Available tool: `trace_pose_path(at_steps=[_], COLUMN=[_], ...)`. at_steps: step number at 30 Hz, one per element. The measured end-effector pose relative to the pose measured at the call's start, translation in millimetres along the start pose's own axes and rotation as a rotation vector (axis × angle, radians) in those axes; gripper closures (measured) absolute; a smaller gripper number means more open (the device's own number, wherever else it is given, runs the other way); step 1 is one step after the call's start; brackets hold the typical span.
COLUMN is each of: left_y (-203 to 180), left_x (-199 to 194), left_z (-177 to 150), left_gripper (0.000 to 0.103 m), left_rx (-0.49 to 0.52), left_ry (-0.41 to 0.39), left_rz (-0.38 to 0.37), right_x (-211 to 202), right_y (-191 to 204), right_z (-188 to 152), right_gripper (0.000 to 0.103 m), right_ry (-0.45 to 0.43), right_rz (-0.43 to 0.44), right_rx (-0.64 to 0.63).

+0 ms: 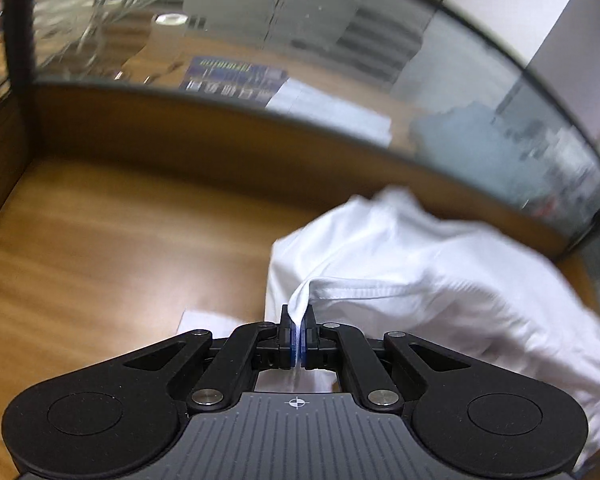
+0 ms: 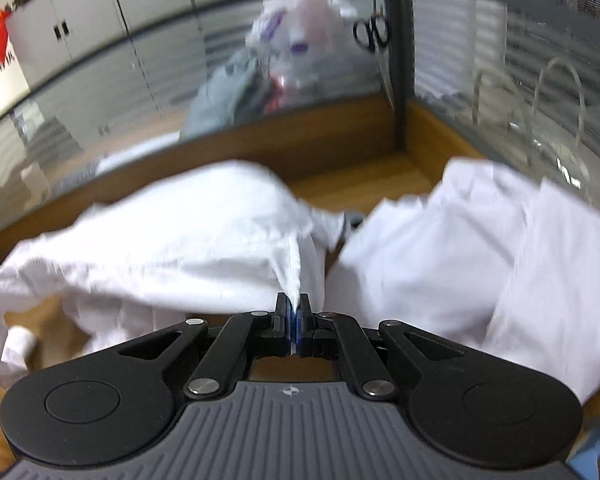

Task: Fold clothes

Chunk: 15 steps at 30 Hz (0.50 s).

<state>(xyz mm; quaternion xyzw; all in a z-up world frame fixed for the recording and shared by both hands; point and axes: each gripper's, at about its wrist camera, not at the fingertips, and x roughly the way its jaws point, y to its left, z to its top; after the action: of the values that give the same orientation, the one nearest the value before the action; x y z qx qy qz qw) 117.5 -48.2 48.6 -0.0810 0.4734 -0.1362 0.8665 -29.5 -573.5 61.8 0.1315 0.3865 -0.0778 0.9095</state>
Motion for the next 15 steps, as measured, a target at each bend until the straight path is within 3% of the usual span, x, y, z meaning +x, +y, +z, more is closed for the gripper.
trace_pose_path(at_steps=[4, 11, 12, 15], left_y=[6, -7, -12, -25], left_x=[11, 13, 12, 6], left_z=[-24, -30, -27, -24], left_gripper=[0.099, 0.096, 0.090, 0.056], left_rx=[0.012, 0.106, 0.125, 0.186], left_ry=[0.028, 0.002, -0.003, -0.032], left_rz=[0.057, 0.114, 0.110, 0.081], right_x=[10, 20, 21, 25], right_y=[12, 20, 21, 24], right_z=[-42, -58, -61, -68], right_gripper=[0.100, 0.099, 0.098, 0.096], right_ry=[0.037, 0.073, 0.078, 0.094], right_rz=[-0.015, 0.006, 0.009, 0.019], right_rx=[-0.081, -0.157, -0.168, -0.201])
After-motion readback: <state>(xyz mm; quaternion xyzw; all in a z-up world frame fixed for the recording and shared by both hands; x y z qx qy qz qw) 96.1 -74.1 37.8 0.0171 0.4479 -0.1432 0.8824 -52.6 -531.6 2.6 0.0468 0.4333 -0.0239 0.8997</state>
